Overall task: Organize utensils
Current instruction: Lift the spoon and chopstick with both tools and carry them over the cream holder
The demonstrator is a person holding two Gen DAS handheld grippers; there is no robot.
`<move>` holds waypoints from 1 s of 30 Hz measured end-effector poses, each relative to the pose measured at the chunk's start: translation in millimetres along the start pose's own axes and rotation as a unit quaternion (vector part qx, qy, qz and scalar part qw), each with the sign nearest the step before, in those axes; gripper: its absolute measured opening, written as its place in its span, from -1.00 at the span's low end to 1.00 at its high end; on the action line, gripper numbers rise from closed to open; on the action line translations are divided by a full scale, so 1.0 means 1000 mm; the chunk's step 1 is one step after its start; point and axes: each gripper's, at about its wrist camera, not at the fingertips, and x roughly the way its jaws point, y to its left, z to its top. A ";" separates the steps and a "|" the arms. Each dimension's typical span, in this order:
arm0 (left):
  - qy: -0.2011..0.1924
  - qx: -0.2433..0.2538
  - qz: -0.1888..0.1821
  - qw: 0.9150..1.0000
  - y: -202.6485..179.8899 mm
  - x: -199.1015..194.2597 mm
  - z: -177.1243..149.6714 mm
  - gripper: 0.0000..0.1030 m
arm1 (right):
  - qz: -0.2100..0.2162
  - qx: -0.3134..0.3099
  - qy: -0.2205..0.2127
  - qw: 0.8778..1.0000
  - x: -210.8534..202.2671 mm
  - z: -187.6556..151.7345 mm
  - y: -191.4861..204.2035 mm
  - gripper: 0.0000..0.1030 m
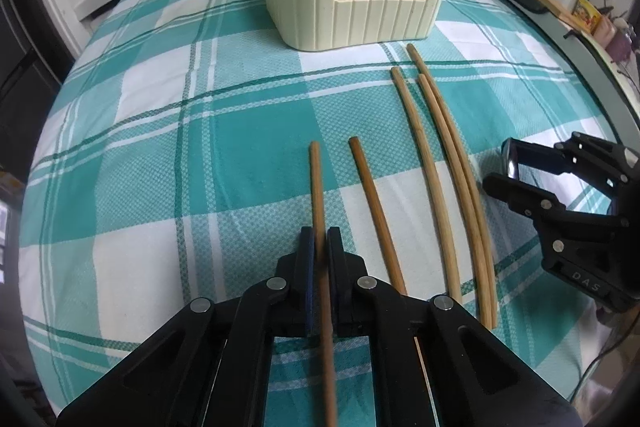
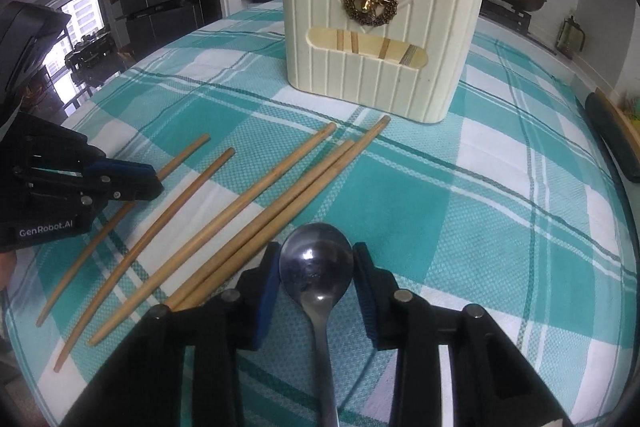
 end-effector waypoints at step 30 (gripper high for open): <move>-0.216 -0.077 -0.073 0.971 0.028 -0.188 0.034 -0.92 | 0.009 0.078 -0.214 0.974 -0.187 0.043 -0.020 -0.32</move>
